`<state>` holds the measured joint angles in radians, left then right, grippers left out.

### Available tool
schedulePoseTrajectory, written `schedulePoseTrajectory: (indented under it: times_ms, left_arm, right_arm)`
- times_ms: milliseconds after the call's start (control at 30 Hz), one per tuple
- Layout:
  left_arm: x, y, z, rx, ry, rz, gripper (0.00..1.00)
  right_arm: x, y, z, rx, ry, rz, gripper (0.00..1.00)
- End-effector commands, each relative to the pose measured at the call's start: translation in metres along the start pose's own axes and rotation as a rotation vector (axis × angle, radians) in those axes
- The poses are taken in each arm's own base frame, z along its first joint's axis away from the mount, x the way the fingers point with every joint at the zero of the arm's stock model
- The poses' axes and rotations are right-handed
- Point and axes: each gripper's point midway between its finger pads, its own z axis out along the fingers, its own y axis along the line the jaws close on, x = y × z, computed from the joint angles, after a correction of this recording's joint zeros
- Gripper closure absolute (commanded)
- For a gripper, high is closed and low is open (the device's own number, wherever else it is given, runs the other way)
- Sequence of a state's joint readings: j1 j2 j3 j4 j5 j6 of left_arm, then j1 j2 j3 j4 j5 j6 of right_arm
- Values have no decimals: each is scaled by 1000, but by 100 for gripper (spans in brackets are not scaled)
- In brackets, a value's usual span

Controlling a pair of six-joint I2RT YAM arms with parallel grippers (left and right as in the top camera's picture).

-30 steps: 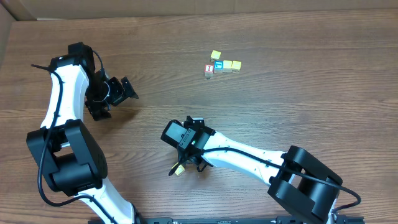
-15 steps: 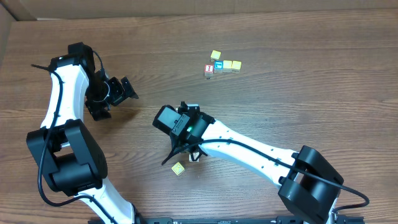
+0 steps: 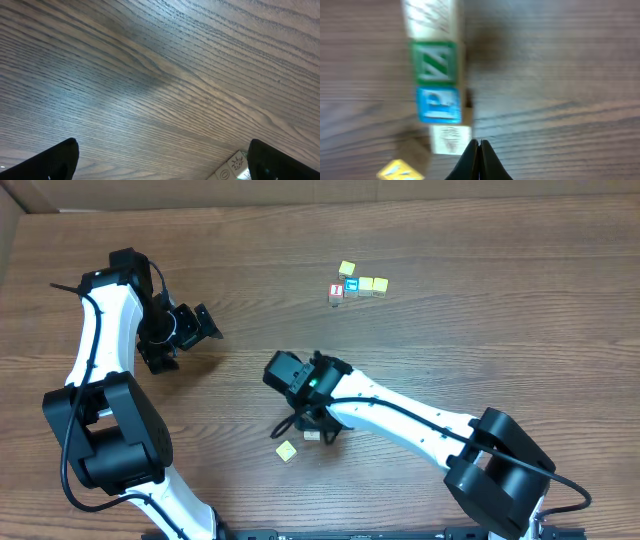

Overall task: Flip 5 blocks
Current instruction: 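Hold the right gripper at the end of the aligned row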

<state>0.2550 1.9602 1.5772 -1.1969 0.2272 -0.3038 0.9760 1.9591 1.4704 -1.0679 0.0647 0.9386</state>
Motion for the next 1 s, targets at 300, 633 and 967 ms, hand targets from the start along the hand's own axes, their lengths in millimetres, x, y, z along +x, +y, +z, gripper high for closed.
schedulePoseTrajectory:
  times_ms: [300, 633, 967]
  left_arm:
    - [-3, -4, -1, 1, -9, 18, 0]
    - [-3, -4, -1, 1, -9, 18, 0]
    - [-3, -4, -1, 1, -9, 18, 0]
  right_arm:
    - [15, 2, 24, -46, 44, -9, 96]
    - [15, 5, 24, -57, 36, -14, 96]
    - [13, 8, 24, -67, 29, -13, 96]
